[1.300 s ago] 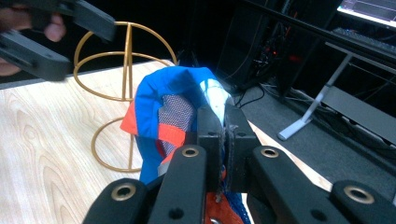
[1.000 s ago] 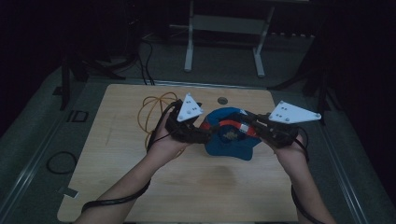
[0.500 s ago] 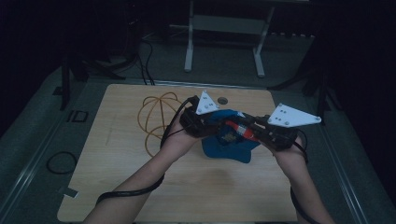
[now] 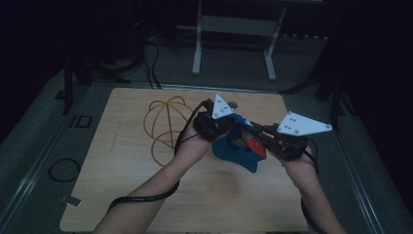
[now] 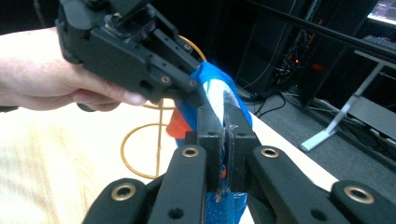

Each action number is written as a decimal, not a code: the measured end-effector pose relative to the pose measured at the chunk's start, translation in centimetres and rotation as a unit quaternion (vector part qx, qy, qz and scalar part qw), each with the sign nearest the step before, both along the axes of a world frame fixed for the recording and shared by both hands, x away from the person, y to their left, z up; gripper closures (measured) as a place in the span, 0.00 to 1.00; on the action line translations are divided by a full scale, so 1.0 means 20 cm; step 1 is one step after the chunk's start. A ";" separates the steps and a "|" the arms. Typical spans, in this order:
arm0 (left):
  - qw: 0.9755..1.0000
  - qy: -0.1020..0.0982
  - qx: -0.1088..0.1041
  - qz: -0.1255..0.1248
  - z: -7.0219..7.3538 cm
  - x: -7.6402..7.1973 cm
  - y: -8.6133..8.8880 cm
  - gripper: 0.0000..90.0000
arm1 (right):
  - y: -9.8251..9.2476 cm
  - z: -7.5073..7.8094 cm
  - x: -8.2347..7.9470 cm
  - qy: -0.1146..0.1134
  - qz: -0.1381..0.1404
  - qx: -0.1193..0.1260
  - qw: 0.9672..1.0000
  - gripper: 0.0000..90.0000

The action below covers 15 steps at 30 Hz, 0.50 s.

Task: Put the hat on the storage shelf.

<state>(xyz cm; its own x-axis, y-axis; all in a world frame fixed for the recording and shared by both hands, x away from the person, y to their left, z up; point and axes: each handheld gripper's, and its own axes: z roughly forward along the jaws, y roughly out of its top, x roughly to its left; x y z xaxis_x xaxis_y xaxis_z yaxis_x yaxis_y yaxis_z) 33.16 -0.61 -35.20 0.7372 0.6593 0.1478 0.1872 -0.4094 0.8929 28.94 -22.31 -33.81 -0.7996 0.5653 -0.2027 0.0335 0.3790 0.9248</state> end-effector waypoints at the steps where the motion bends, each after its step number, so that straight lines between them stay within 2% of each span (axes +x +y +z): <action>1: 1.000 -0.004 0.000 -0.001 0.01 0.00 0.00 1.00 | 0.00 0.00 -0.01 -0.003 -0.003 0.001 1.000 0.97; 3: 1.000 -0.013 0.003 0.001 0.02 -0.01 -0.01 1.00 | -0.01 0.00 -0.02 -0.002 -0.002 0.005 1.000 0.97; 8: 1.000 -0.025 0.004 -0.015 0.03 -0.03 -0.02 1.00 | 0.00 -0.01 -0.04 0.001 0.007 0.011 1.000 0.97; 13: 0.998 -0.038 -0.020 -0.051 0.05 -0.04 0.01 1.00 | 0.01 -0.01 -0.10 -0.003 0.019 0.011 1.000 0.94; 15: 0.997 -0.047 -0.023 -0.053 0.06 -0.05 0.02 1.00 | 0.02 0.00 -0.12 -0.002 0.025 0.010 1.000 0.90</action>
<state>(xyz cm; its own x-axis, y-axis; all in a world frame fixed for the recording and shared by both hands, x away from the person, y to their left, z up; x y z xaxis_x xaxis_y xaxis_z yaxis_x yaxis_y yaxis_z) 32.14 -0.14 -34.07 0.7876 0.5856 0.1918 0.0589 -0.3814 0.9225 26.60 -21.94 -33.88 -0.8261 0.5287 -0.1952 0.0109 0.3612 0.9324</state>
